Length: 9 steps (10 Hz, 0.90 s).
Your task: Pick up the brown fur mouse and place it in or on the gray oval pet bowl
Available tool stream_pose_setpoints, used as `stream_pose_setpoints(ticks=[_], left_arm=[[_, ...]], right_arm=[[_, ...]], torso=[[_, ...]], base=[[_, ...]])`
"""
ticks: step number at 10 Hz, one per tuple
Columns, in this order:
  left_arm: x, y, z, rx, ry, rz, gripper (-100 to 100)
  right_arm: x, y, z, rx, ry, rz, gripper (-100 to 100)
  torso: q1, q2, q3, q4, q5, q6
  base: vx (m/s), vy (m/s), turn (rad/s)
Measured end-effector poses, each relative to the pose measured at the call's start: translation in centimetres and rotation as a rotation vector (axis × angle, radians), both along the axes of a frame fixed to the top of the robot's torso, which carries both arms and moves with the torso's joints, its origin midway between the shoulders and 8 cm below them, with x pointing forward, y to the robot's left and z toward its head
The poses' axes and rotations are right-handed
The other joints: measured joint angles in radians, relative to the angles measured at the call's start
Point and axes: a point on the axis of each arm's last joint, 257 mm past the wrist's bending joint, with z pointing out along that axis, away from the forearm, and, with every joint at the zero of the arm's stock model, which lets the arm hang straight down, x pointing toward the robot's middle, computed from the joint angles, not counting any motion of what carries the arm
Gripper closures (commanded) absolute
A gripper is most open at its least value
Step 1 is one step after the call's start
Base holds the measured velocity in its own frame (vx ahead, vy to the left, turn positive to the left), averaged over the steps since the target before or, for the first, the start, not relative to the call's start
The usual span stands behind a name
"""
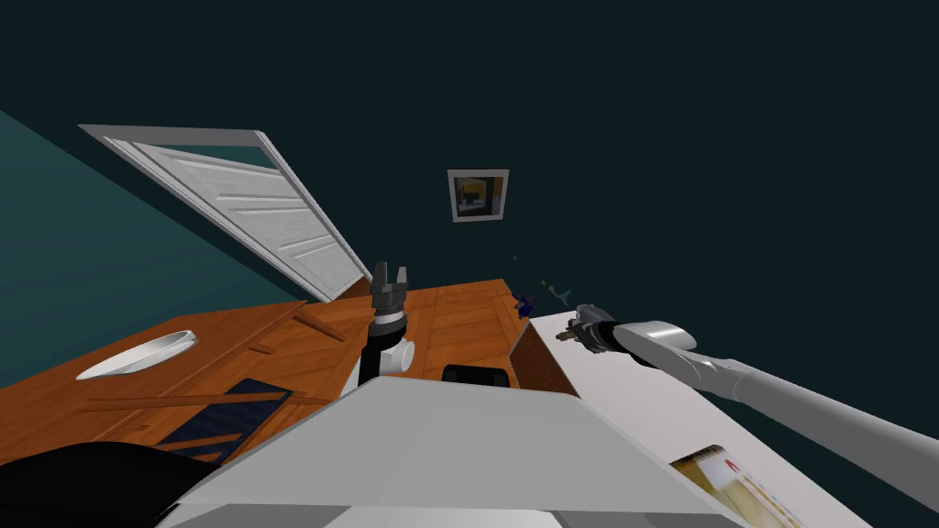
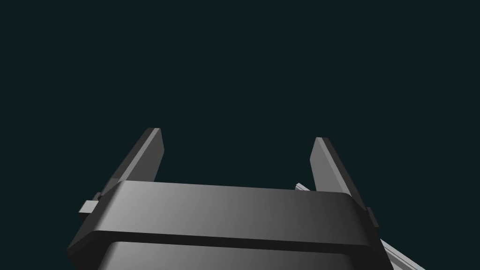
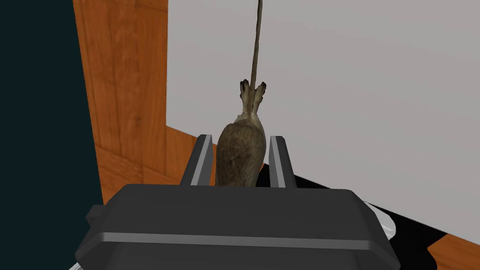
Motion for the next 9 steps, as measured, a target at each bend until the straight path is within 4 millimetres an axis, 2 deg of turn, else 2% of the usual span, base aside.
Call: stream_pose_setpoints(ticks=[3, 9], left_arm=[[0.0, 0.0, 0.0, 0.0, 0.0, 0.0, 0], [0.0, 0.0, 0.0, 0.0, 0.0, 0.0, 0]], right_arm=[[-0.3, -2.8, 1.8, -0.07, 0.013, 0.005, 100], [-2.9, -8.5, 3.7, -0.191, 0.082, -0.03, 100]], torso=[[-0.006, -0.009, -0.006, -0.003, -0.001, 0.0], [-0.006, -0.011, -0.007, -0.004, 0.0, 0.001]], base=[[0.052, -0.058, 0.083], [0.054, -0.068, 0.034]])
